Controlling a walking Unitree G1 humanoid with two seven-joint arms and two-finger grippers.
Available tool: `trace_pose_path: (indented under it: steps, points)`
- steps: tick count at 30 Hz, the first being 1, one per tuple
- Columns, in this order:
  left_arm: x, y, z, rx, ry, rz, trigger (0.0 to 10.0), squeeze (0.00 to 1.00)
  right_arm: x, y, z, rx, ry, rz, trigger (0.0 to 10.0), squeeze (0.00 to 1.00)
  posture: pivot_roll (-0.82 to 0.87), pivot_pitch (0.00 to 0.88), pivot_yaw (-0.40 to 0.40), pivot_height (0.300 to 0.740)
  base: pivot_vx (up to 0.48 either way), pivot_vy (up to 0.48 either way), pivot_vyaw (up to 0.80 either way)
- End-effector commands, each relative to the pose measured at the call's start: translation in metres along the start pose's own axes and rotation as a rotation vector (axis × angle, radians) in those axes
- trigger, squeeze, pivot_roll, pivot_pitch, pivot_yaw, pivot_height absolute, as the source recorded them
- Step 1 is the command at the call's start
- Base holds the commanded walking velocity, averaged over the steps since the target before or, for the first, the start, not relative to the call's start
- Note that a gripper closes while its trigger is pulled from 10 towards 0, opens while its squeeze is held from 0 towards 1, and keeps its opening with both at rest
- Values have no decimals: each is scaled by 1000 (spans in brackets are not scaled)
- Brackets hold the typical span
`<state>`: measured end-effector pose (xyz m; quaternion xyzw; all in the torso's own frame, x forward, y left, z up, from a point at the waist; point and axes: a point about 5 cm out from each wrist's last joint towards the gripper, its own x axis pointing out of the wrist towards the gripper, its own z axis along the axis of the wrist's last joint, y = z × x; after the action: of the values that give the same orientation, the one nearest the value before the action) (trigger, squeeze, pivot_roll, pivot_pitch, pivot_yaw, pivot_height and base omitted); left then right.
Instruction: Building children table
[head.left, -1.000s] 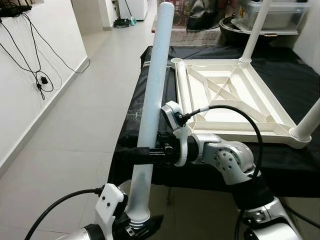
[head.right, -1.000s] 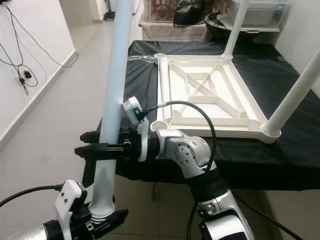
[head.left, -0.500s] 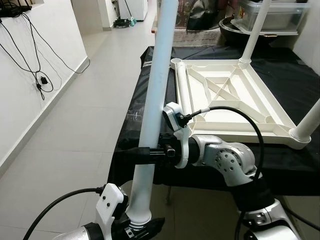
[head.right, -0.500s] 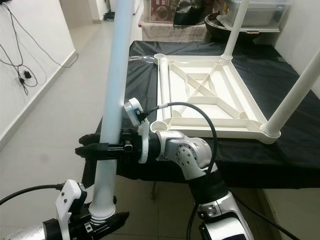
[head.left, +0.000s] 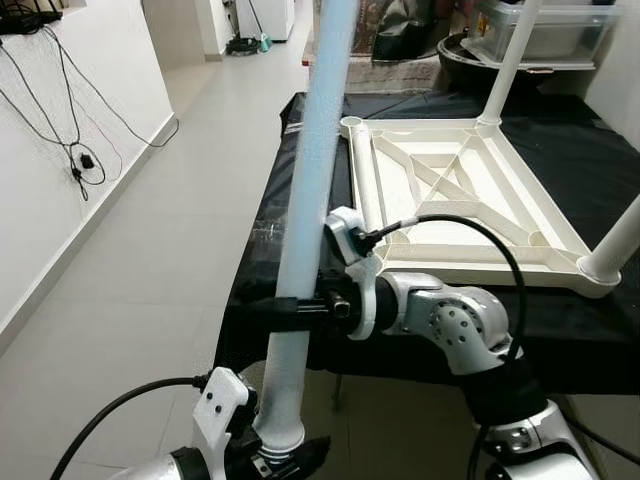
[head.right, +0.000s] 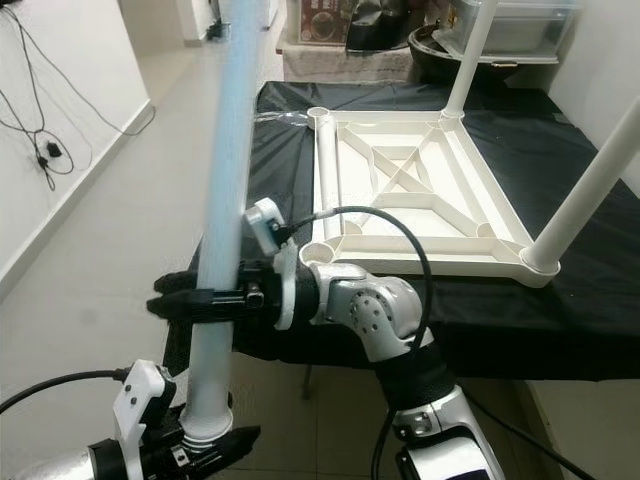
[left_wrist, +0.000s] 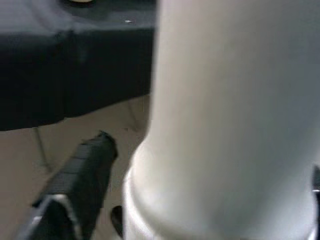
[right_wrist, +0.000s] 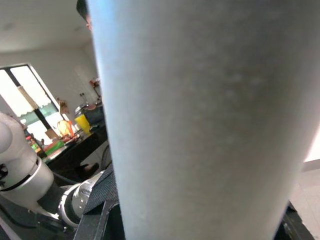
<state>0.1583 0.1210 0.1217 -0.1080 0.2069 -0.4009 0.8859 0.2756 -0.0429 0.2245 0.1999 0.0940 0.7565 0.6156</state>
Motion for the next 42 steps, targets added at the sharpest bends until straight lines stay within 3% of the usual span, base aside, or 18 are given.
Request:
trace_pose_path:
  steps: [1,7,8,9,12,15,17,18,19,21,23,25,26,35,42]
  points:
    - [-1,-2,-4,-15,5,14,10000,1000,-4,-2,11,-31,-31,-3,0,0,101,76,19,740,0,0,0]
    - [0,-9,-12,-41,12,30,10000,1000,-21,-16,30,-87,-100,-116,0,0,101,70,18,740,0,0,0]
    - [1,-11,-14,-49,12,32,10000,0,-26,-21,37,-109,-126,-167,0,0,101,70,18,740,0,0,0]
    - [1,-11,-14,-49,12,32,10000,0,-26,-21,37,-109,-126,-167,0,0,101,70,18,740,0,0,0]
    - [5,-15,-15,-64,-25,75,10000,0,-43,-38,55,-177,-214,-347,0,0,103,63,15,740,0,0,0]
    - [6,-15,-13,-58,-52,102,10000,0,-46,-43,60,-193,-245,-405,0,0,103,63,15,740,0,0,0]
    - [9,3,1,32,-165,334,10000,0,-59,-58,75,-286,-361,-663,0,0,102,54,13,740,0,0,0]
    - [9,3,1,32,-165,334,10000,0,-59,-58,75,-286,-361,-663,0,0,102,54,13,740,0,0,0]
    - [9,11,10,69,-227,444,10000,0,-65,-61,81,-365,-412,-822,0,0,100,53,12,740,0,0,0]
    - [9,11,10,69,-227,444,10000,0,-65,-61,81,-365,-412,-822,0,0,100,53,12,740,0,0,0]
    - [6,24,25,108,-318,616,10000,0,-72,-60,84,-508,-481,-1066,0,0,99,47,10,740,0,0,0]
    - [4,29,34,107,-364,676,10000,0,-70,-55,80,-571,-512,-1148,0,0,101,46,11,740,0,0,0]
    - [4,30,37,126,-378,699,10000,0,-66,-54,77,-590,-502,-1157,10000,0,101,43,9,740,0,0,0]
    - [2,33,42,139,-415,764,10000,0,-50,-49,53,-609,-452,-1118,10000,0,101,34,-1,740,0,0,0]
    - [5,35,41,143,-435,798,10000,0,-47,-55,52,-619,-479,-1138,10000,0,103,30,-6,740,85,0,0]
